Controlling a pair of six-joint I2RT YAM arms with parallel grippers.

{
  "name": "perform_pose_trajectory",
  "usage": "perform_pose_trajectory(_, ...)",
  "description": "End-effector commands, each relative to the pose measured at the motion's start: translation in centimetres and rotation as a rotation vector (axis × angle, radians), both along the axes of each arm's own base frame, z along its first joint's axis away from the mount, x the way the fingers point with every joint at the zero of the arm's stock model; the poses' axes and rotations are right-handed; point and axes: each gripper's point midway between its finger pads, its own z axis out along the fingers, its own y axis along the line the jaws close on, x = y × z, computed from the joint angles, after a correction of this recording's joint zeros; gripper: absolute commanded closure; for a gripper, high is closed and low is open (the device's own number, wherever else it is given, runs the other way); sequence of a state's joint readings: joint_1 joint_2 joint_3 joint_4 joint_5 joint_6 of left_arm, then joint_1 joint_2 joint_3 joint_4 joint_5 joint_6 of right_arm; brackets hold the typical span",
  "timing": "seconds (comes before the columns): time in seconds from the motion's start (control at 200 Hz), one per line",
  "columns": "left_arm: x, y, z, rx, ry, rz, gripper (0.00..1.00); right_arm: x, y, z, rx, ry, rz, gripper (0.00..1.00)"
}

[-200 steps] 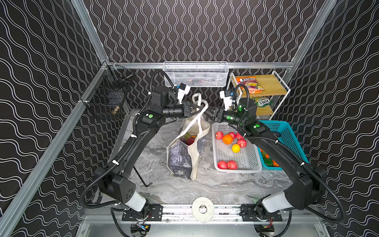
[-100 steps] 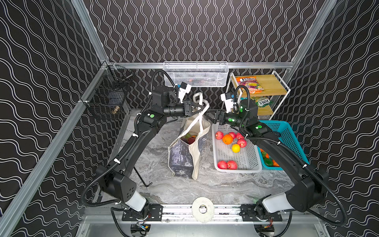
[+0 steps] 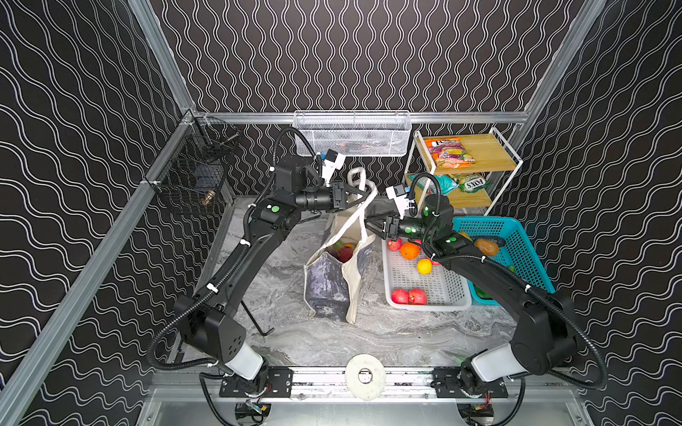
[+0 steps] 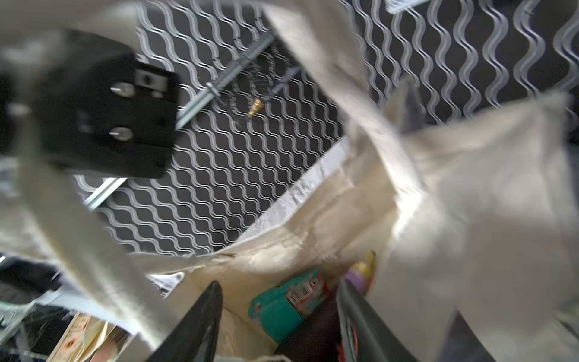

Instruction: Place the food into the grocery bag and tie it

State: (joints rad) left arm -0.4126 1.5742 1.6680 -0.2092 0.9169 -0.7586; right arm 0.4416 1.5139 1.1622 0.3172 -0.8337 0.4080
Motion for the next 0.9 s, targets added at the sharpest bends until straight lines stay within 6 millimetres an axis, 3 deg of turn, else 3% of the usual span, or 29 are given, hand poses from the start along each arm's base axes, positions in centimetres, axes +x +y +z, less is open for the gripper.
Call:
perform_pose_trajectory(0.0, -0.5, 0.0, 1.5, -0.03, -0.065, -0.017, 1.0, -1.0, 0.5, 2.3, 0.06, -0.138, 0.085, 0.42)
perform_pose_trajectory(0.29, -0.5, 0.0, 0.9, -0.03, -0.051, -0.018, 1.0, -1.4, 2.1, 2.2, 0.087, -0.22, 0.192, 0.47)
perform_pose_trajectory(0.521, -0.2, -0.1, 0.0, -0.021, -0.032, -0.022, 1.0, -3.7, 4.0, 1.9, 0.158, -0.225, 0.313, 0.51)
perform_pose_trajectory(0.751, 0.0, 0.0, -0.9, -0.007, -0.019, -0.015, 1.0, -6.2, 4.5, 1.6, 0.183, -0.227, 0.386, 0.54)
perform_pose_trajectory(0.896, 0.4, 0.5, -1.7, 0.001, -0.006, -0.001, 1.0, -7.7, 4.4, 2.5, 0.246, -0.235, 0.417, 0.54)
